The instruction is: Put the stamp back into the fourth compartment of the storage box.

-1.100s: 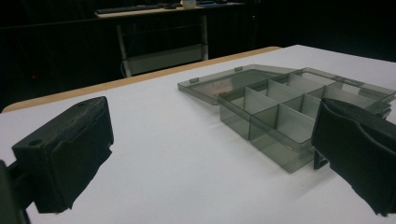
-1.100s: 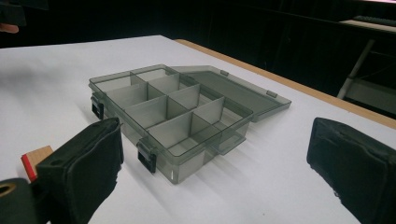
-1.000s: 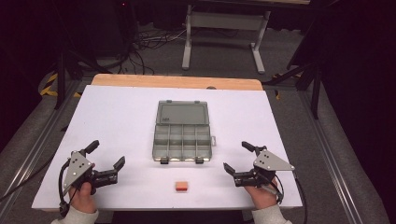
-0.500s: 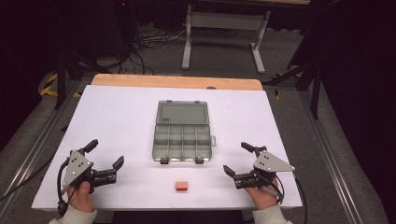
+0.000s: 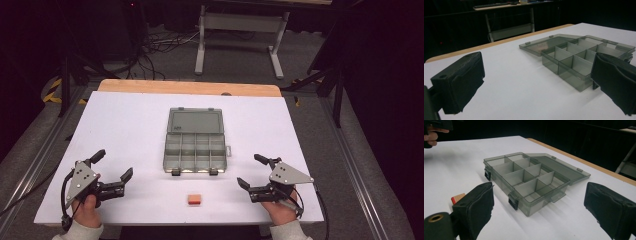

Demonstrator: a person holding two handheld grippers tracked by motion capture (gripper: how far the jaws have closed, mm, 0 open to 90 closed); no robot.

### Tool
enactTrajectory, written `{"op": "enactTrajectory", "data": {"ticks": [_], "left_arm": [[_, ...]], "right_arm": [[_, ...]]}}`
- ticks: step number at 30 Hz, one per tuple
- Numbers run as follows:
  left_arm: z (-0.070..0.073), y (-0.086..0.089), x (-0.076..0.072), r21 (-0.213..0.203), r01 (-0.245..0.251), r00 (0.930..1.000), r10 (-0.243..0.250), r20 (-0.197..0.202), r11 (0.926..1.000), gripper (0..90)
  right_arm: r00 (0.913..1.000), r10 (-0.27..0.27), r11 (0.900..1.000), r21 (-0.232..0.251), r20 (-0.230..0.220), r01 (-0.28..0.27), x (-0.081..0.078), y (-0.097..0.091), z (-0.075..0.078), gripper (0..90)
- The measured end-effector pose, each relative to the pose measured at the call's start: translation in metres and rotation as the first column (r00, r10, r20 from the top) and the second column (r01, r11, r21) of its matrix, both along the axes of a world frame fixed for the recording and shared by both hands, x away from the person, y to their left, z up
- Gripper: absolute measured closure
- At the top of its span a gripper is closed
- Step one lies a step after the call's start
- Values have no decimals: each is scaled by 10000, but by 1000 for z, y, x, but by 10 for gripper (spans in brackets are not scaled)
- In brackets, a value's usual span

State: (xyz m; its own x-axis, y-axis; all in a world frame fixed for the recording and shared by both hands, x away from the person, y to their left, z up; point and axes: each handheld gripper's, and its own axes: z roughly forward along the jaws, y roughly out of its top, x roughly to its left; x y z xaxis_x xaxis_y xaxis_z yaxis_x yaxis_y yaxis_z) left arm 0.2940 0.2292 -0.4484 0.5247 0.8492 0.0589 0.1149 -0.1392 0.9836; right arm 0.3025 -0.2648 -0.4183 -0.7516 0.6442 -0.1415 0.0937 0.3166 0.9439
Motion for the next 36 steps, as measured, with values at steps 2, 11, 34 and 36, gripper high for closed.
{"op": "enactTrajectory", "data": {"ticks": [2, 11, 34, 36], "left_arm": [[0, 0, 0, -1, 26, 10000, -26, 20, 10000, 2], [-1, -1, 1, 135, 19, 9999, -18, -129, 9999, 2], [-2, -1, 1, 154, -35, 9999, 37, -107, 9999, 2], [-2, -1, 1, 155, -36, 9999, 37, -111, 9999, 2]], "right_arm": [[9998, 212, 9996, -161, 6, -212, 1, 4, 2, 103], [9949, 994, 9935, -546, -181, -1003, 11, 28, 13, 112], [9704, 2320, 9725, 393, -668, -2297, 24, 63, 30, 140], [9694, 2361, 9716, 331, -672, -2343, 26, 66, 30, 140]]}}
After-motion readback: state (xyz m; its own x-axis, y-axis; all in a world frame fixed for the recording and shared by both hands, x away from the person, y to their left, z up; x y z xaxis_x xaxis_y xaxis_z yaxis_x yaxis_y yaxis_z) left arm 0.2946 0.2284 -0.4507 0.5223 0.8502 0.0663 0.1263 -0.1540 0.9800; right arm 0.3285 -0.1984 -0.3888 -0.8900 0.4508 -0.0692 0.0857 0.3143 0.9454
